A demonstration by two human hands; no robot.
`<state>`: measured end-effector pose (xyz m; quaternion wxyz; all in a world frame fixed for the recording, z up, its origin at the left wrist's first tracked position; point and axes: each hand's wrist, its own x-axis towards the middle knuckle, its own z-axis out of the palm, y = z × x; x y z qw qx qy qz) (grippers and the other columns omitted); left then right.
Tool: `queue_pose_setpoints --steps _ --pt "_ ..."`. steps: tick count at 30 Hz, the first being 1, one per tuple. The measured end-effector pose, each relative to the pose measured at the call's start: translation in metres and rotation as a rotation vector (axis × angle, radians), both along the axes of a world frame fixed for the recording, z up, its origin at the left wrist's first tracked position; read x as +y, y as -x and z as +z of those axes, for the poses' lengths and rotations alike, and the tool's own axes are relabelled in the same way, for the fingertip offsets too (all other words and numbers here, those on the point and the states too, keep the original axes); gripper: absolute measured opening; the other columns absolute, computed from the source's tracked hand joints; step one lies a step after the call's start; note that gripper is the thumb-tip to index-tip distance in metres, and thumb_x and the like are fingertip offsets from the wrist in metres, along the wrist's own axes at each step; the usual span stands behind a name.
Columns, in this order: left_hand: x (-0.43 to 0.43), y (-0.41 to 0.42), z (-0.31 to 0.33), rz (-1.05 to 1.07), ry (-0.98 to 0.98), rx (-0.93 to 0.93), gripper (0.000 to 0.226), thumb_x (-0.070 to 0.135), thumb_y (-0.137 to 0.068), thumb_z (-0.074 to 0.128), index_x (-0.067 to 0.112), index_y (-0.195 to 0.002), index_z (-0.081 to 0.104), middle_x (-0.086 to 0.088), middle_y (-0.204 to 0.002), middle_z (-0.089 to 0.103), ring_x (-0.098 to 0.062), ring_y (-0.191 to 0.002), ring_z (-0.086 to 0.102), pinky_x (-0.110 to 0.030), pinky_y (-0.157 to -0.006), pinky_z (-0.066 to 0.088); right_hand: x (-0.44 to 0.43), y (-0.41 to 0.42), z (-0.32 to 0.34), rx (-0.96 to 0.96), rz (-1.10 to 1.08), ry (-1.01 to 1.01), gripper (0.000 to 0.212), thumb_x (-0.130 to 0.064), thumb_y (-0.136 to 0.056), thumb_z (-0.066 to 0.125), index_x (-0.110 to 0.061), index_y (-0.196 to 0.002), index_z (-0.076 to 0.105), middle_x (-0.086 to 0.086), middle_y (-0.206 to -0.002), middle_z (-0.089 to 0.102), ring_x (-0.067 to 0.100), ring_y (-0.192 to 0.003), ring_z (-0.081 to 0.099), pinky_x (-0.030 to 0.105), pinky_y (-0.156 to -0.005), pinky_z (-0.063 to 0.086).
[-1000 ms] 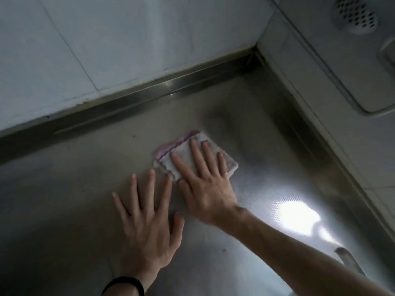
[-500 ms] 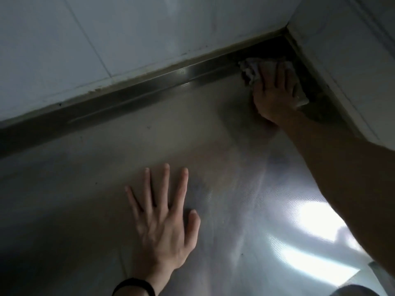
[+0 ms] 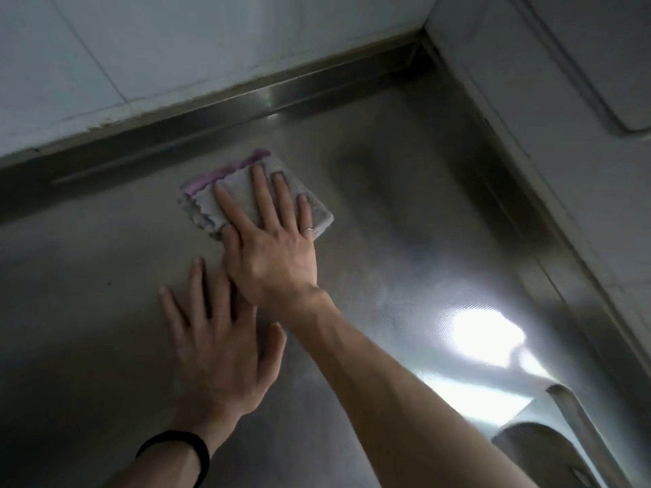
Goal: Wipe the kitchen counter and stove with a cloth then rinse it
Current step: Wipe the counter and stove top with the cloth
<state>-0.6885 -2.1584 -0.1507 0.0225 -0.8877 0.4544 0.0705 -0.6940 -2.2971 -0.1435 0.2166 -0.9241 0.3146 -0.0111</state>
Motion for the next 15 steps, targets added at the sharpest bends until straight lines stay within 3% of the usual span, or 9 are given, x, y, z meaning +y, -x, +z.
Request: queue_pose_setpoints --steps 4,10,15 --pt "0.001 -0.002 0.002 -0.025 0.045 -0.008 0.081 0.053 -0.089 0.04 0.014 -0.16 0.039 -0.02 -0.168 0.029 -0.05 -0.155 0.021 -0.076 -0.119 0.015 -0.03 0.026 0.006 0.019 -0.039 0.028 0.055 -0.048 -0.108 0.029 -0.046 -0.163 0.019 0.001 -0.176 -0.001 0.024 -0.162 -0.006 0.05 -0.129 -0.006" --pt "0.002 -0.003 -0.001 -0.018 0.124 0.02 0.082 0.053 -0.091 0.04 0.025 -0.166 0.024 -0.016 -0.171 0.024 -0.049 -0.157 0.016 -0.077 -0.12 0.011 -0.087 0.171 0.011 0.182 -0.506 0.059 0.055 -0.057 -0.109 0.02 -0.052 -0.162 0.008 -0.003 -0.176 -0.006 0.023 -0.162 -0.006 0.048 -0.13 -0.001" --pt "0.003 -0.003 -0.007 -0.012 0.152 0.023 0.082 0.054 -0.091 0.038 0.026 -0.166 0.024 -0.016 -0.171 0.023 -0.049 -0.157 0.015 -0.077 -0.12 0.01 -0.049 0.292 0.024 0.281 -0.823 0.02 0.066 -0.053 -0.1 0.012 -0.04 -0.165 0.013 0.004 -0.176 -0.002 0.026 -0.162 -0.003 0.049 -0.13 0.0"
